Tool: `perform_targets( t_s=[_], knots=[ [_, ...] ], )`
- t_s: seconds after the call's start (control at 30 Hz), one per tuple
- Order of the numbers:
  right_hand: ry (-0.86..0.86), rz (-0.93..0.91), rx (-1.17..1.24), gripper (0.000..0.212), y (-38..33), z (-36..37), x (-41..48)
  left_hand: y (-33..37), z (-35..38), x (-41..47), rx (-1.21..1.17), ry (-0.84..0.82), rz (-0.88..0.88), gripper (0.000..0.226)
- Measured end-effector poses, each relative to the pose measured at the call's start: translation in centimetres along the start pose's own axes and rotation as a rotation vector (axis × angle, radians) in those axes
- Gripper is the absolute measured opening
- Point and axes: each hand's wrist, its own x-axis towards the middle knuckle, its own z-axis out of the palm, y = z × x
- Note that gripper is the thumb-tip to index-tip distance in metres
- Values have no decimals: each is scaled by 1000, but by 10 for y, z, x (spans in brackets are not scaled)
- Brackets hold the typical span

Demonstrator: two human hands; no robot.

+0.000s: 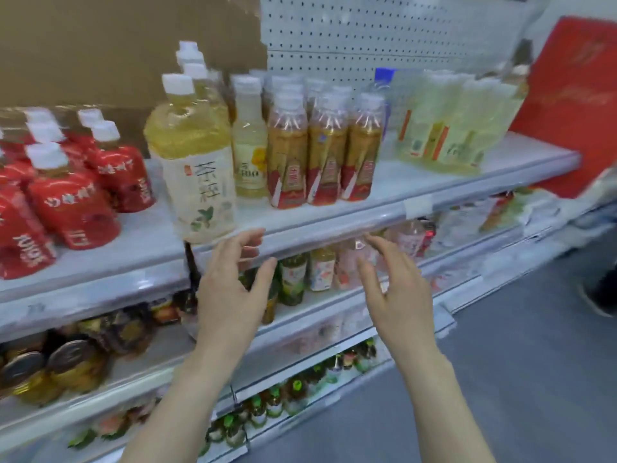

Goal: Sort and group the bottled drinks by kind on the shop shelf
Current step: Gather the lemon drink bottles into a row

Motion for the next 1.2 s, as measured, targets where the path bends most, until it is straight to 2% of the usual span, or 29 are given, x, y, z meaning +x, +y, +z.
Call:
perform_targets(
  t_s=[0.23,0.47,0.8,1.03,1.2],
  knots=[
    [10,105,-93,41,139,-85,52,61,170,16,-74,-161,12,38],
    [-24,87,-117,53,215,-125,144,113,277,85,-44,-236,81,53],
    [90,-1,-73,56,278,-130,288,142,380,220,-8,-133,188,61],
    [163,1,-57,51,338,-150,373,159,443,256,110,-35,332,56],
    [118,-51,-69,53,375,-159,448,166,472,261,141,152,394,57]
  ],
)
